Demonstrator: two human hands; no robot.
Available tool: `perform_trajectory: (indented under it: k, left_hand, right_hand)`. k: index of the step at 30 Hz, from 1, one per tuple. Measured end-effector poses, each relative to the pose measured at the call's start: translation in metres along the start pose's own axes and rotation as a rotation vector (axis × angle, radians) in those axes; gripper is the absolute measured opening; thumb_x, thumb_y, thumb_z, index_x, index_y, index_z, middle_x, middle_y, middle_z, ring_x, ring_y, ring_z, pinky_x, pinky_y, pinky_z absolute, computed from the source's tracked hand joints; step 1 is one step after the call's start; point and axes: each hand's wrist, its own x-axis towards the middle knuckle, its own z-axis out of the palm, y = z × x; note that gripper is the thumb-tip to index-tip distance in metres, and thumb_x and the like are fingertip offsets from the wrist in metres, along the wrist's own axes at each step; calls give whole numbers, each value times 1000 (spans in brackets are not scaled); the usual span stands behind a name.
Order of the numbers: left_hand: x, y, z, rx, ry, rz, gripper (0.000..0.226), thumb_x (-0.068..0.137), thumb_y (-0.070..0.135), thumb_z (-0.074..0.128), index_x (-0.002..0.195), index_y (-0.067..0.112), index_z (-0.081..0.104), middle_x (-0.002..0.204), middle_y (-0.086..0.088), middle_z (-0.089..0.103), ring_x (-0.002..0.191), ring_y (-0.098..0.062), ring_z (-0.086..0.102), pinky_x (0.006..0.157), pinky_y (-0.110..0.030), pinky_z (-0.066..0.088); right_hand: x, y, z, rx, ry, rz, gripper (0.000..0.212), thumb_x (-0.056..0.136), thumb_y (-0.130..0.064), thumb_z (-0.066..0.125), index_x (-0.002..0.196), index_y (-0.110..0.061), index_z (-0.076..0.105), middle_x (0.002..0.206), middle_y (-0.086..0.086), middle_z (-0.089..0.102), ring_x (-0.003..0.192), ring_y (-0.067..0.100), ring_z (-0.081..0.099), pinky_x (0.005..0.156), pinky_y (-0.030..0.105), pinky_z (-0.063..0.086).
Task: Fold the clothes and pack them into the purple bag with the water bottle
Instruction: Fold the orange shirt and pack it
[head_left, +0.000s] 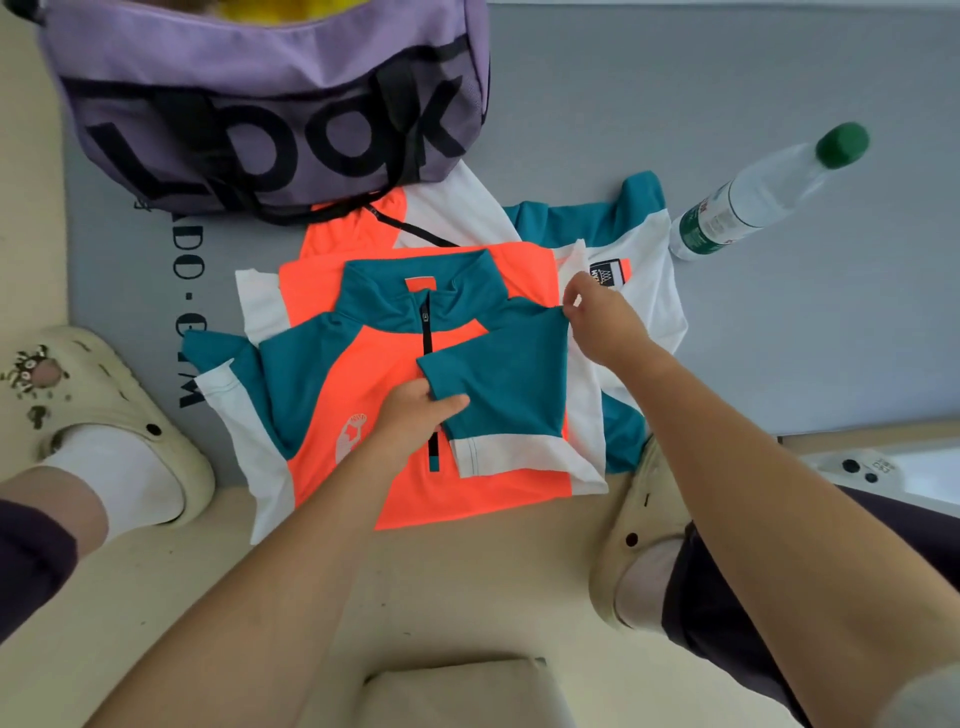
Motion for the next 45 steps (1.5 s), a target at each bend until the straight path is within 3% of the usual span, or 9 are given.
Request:
perform_trajectory:
  k: [6,12,18,22,25,30,36,41,45]
  left_hand:
    - [3,-5,5,60,137,18,9,96,20,59,101,17,65,92,-6,69,75,-25,67,52,-34,56]
    - [0,-13,0,185,112,1,11,91,18,64,88,24,57,87,-5,68,62,-23,65,42,-28,50]
    - [-7,-16,-5,161,-6,2,35,80,7,74,96,28,51,84,6,72,71,-5,69,55,-19,50]
    - [-8,-22,-4,266,-26,21,49,77,6,72,112,27,45,87,-15,71,69,-23,65,66,-44,56]
    - [-9,-22,-5,343,-50,53,51,75,12,74,114,24,45,90,-9,70,69,-29,69,68,-47,58]
    - [-12,-7,-35,361,279,28,26,77,37,72,92,25,54,84,2,64,69,-20,65,53,-30,47]
    - [-11,9,-127,420,667,251,11,79,21,67,90,23,63,106,1,61,103,-22,56,90,-41,47]
    - [-3,4,-187,571,397,169,46,82,22,70,125,22,54,122,5,55,114,-17,52,102,-41,41]
    - [3,3,-209,794,337,138,31,85,26,69,111,29,53,99,6,55,99,-23,59,96,-46,44]
  right_hand:
    - [-38,23,23,238,-98,253,37,82,-46,70,92,-15,54,84,3,62,72,24,62,69,36,53]
    - [-57,32,46,152,-42,225,18,89,-27,65,81,-12,58,72,-7,53,78,21,54,60,29,36]
    - [-81,15,55,158,-30,255,41,80,-49,70,86,-13,50,74,-3,56,68,18,53,56,33,37]
    - [-100,22,62,-15,-142,337,44,77,-48,71,90,-14,47,83,0,54,75,21,52,61,33,39]
    - [-110,20,61,-93,-136,349,43,80,-48,69,90,-13,47,84,2,54,75,23,53,60,33,40]
    - [-112,-23,71,-36,42,69,44,82,-44,71,94,-13,43,86,1,53,72,22,50,54,33,33]
    - [-92,-101,110,-152,22,-355,57,82,-39,70,127,-12,49,121,6,54,110,29,49,83,43,47]
    - [-80,-124,144,-253,-77,-417,79,80,-47,69,145,-18,35,154,1,32,144,22,26,109,41,29]
    - [-78,-116,153,-295,-108,-402,83,82,-50,66,150,-18,29,160,2,23,149,19,14,116,40,18]
